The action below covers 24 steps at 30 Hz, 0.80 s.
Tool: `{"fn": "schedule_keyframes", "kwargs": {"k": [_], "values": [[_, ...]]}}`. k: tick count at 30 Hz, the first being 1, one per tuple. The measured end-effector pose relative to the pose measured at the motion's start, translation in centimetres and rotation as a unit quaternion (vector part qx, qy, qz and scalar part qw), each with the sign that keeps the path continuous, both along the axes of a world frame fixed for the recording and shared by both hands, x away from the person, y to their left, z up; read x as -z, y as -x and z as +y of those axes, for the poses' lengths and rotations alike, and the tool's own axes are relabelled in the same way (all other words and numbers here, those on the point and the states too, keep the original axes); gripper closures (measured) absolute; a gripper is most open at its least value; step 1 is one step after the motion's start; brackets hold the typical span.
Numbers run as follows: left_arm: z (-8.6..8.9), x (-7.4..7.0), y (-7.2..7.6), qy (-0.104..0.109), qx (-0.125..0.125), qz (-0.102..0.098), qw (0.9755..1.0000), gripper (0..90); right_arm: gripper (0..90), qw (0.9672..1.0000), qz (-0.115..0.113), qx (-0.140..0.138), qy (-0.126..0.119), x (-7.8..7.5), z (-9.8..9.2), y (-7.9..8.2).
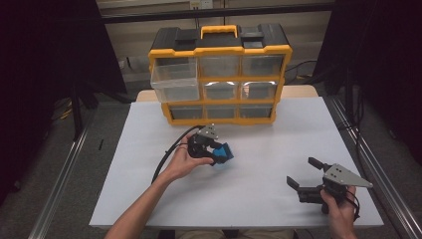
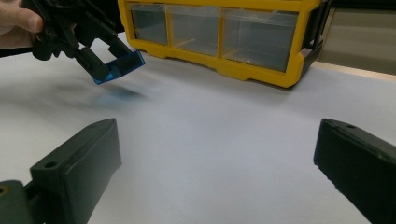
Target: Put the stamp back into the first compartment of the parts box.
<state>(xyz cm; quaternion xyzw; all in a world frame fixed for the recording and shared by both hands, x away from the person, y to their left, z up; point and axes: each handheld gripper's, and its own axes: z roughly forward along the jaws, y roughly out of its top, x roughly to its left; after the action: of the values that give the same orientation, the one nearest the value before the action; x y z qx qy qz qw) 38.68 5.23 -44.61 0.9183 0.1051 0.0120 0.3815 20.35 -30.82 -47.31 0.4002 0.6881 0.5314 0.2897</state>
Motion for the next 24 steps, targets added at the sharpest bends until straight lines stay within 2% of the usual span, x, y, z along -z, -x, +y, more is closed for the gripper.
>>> {"fn": "schedule_keyframes", "kwargs": {"k": [1,2,3,4,6,7,12,13,16,17,18,20,24], "values": [[0.3,0.0,0.2,0.027,0.007,0.015,0.9995,41.6,0.4,1.0000,-0.001,-0.002,0.002,0.0,0.0,0.0],[0.3,0.0,0.2,0.027,0.007,0.015,0.9995,41.6,0.4,1.0000,-0.001,-0.002,0.002,0.0,0.0,0.0],[0.4,0.0,0.6,0.041,-0.001,0.007,0.9991,41.7,0.4,1.0000,-0.001,-0.003,0.000,0.0,0.0,0.1],[0.5,-0.1,0.7,0.034,0.004,0.002,0.9994,41.6,0.4,1.0000,-0.001,-0.002,0.000,0.0,0.0,0.1],[0.6,-0.2,0.9,0.035,0.002,-0.003,0.9994,41.7,0.3,1.0000,0.000,-0.001,-0.001,0.0,-0.1,0.1],[0.9,-0.4,1.1,0.052,-0.003,-0.002,0.9987,41.6,0.4,1.0000,0.000,-0.002,0.000,0.0,-0.1,0.0],[1.6,-0.5,1.6,0.061,-0.015,-0.014,0.9979,41.6,0.4,1.0000,0.000,-0.005,-0.004,-0.1,0.0,0.2],[1.8,-0.5,1.5,0.076,-0.023,-0.016,0.9968,41.6,0.1,0.9999,-0.002,-0.009,-0.005,-0.1,-0.1,0.2],[2.1,-0.8,1.6,0.087,-0.030,-0.018,0.9956,41.6,0.1,0.9999,0.001,-0.008,-0.006,0.0,-0.1,0.2],[2.3,-1.2,1.9,0.095,-0.035,-0.040,0.9941,41.6,0.2,0.9999,0.001,-0.009,-0.007,0.0,-0.1,0.2],[2.3,-1.2,1.9,0.095,-0.035,-0.040,0.9941,41.6,0.2,0.9999,0.001,-0.009,-0.007,0.0,-0.1,0.2],[2.7,-1.8,2.1,0.120,-0.040,-0.044,0.9910,41.6,0.2,0.9999,-0.002,-0.011,-0.006,-0.1,-0.1,0.2],[3.0,-2.4,2.4,0.130,-0.042,-0.054,0.9892,41.6,0.1,1.0000,-0.001,-0.008,-0.002,0.0,-0.2,0.1]]}}
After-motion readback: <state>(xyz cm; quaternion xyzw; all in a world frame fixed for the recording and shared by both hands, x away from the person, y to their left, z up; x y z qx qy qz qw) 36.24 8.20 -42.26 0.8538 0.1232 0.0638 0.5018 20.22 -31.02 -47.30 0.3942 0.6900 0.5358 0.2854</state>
